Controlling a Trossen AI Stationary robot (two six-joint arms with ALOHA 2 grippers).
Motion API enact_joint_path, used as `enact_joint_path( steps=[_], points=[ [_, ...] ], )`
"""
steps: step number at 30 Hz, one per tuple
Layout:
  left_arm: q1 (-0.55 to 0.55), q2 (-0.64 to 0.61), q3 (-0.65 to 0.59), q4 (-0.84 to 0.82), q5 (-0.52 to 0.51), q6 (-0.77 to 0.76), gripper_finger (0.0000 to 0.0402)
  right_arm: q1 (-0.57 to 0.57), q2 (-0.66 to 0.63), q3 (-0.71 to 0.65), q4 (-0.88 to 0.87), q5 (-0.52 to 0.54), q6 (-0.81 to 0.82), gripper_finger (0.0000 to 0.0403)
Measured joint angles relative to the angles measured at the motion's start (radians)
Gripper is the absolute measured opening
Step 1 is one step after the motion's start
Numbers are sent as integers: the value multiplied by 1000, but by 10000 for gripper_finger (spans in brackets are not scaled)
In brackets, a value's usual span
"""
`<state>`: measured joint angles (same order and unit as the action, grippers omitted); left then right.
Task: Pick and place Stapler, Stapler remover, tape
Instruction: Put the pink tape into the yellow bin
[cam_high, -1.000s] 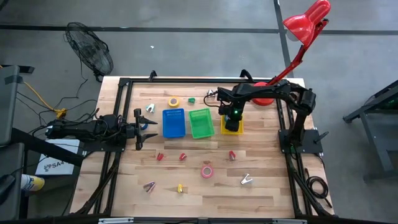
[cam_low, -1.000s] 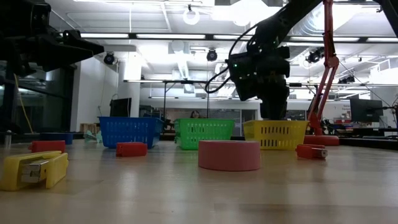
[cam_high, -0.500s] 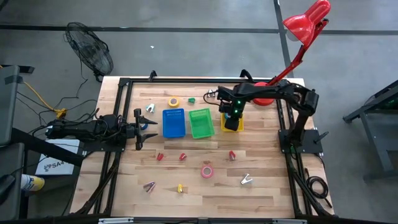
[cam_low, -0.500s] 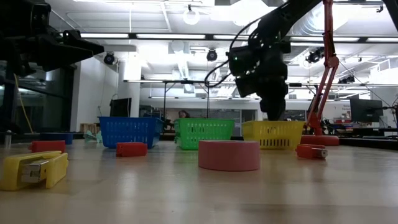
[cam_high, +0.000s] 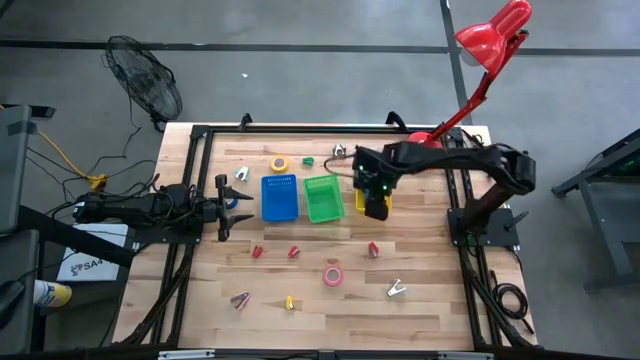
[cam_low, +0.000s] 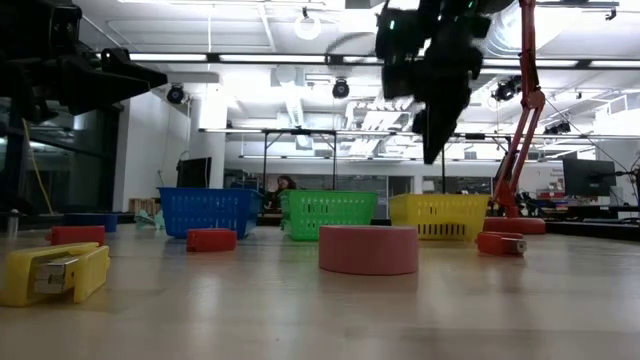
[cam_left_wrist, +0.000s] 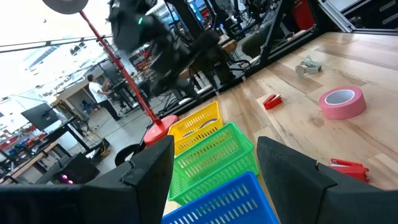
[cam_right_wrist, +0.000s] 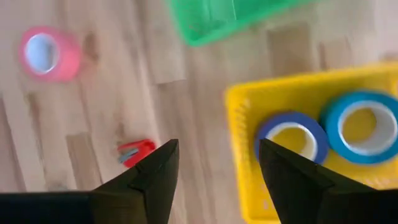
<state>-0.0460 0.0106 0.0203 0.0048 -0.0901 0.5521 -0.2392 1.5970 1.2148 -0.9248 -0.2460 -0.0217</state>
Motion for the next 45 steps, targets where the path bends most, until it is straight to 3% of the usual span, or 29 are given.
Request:
enact_joint_path(
  steps=[15, 24, 37, 45],
  points=[
    [0, 0, 0, 0, 0, 0, 227, 333, -8, 1, 159, 79, -47, 211],
    [0, 0, 0, 0, 0, 0, 227, 487, 83, 1, 315, 82, -28, 211],
    [0, 0, 0, 0, 0, 0, 227, 610, 267, 1, 591, 214, 77, 211],
    [0, 0, 0, 0, 0, 0, 227, 624, 310, 1, 621, 260, 138, 207]
  ],
)
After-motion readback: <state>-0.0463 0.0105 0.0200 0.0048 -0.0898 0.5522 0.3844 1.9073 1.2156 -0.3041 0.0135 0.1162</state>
